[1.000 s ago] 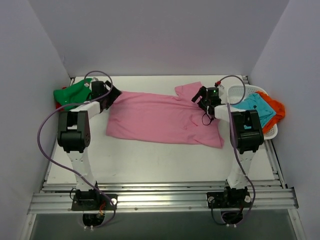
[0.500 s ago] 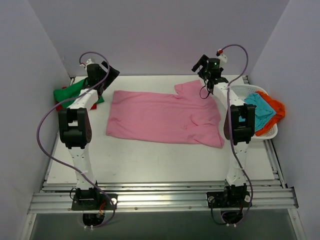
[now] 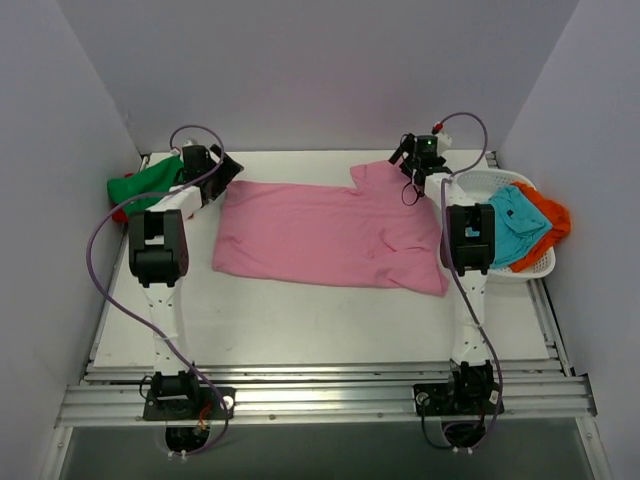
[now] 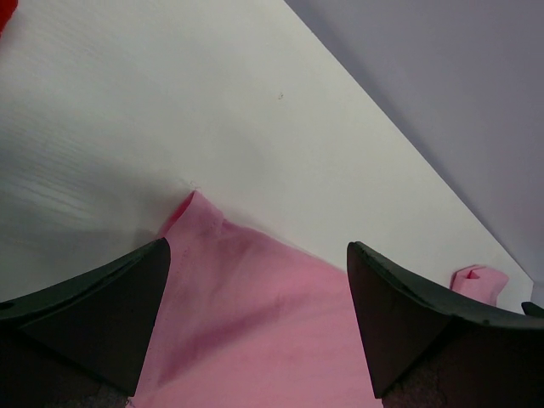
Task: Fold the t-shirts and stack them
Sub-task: Fold the tshirt
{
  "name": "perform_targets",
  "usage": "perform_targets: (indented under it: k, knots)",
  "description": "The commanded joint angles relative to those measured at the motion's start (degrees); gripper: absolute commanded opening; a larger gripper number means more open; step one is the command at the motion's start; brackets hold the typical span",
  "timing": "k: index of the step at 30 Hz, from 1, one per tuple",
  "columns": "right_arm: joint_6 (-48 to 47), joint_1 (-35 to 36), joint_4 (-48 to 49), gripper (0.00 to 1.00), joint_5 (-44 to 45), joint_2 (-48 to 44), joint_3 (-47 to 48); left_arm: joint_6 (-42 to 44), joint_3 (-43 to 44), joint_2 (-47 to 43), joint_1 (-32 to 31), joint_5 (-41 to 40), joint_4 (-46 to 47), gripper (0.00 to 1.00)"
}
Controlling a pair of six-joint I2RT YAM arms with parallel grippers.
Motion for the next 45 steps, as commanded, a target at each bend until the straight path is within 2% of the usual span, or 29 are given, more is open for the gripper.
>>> perform_targets:
  k: [1, 7, 13, 20, 23, 29, 32, 33, 35, 36, 39, 45]
  knots:
    - [0.2, -0.5, 0.1, 0.84, -0.8, 1.2, 2.0, 0.6, 3.1, -1.0, 0.4, 1.0, 2.5, 0.94]
    - [0.3, -1.1, 1.8, 0.85, -0.8, 1.8, 2.8, 0.6, 2.5, -1.4, 0.4, 1.1, 3.1, 0.94]
    - [1.7, -1.2, 1.4, 0.85, -4.3, 7.9, 9.2, 0.3, 2.1, -1.5, 0.4, 1.5, 3.6, 0.94]
    - [2.8, 0.2, 2.9, 0.85, -5.9, 11.6, 12.2, 0.1, 1.5, -1.2, 0.4, 1.0, 4.1, 0.94]
    - [3.1, 0.5, 3.4, 0.82, -6.2, 12.3, 12.5, 0.0, 1.7, -0.7, 0.4, 1.0, 4.0, 0.94]
    - [3.5, 0.5, 4.4, 0.69, -7.4, 13.1, 12.5, -0.2, 1.6, 0.0, 0.4, 0.9, 4.6, 0.94]
    - [3.4, 0.7, 4.4, 0.57, -8.1, 13.8, 13.3, -0.4, 1.5, 0.2, 0.3, 1.0, 4.9, 0.94]
    - [3.3, 0.6, 4.3, 0.49, -8.2, 13.9, 13.5, -0.4, 1.5, 0.3, 0.4, 1.1, 5.0, 0.94]
    - [3.1, 0.6, 4.2, 0.42, -8.1, 14.0, 13.6, -0.4, 1.6, 0.3, 0.4, 1.1, 5.0, 0.94]
    - [3.0, 0.7, 4.1, 0.34, -8.1, 14.0, 13.6, -0.3, 1.5, 0.5, 0.4, 1.1, 5.0, 0.94]
    - [2.9, 0.6, 4.0, 0.23, -8.1, 13.9, 13.4, -0.3, 1.6, 0.6, 0.4, 1.1, 5.0, 0.94]
    - [2.3, 0.6, 4.0, 0.07, -8.3, 13.3, 12.6, 0.2, 1.6, 0.6, 0.4, 0.0, 4.4, 0.94]
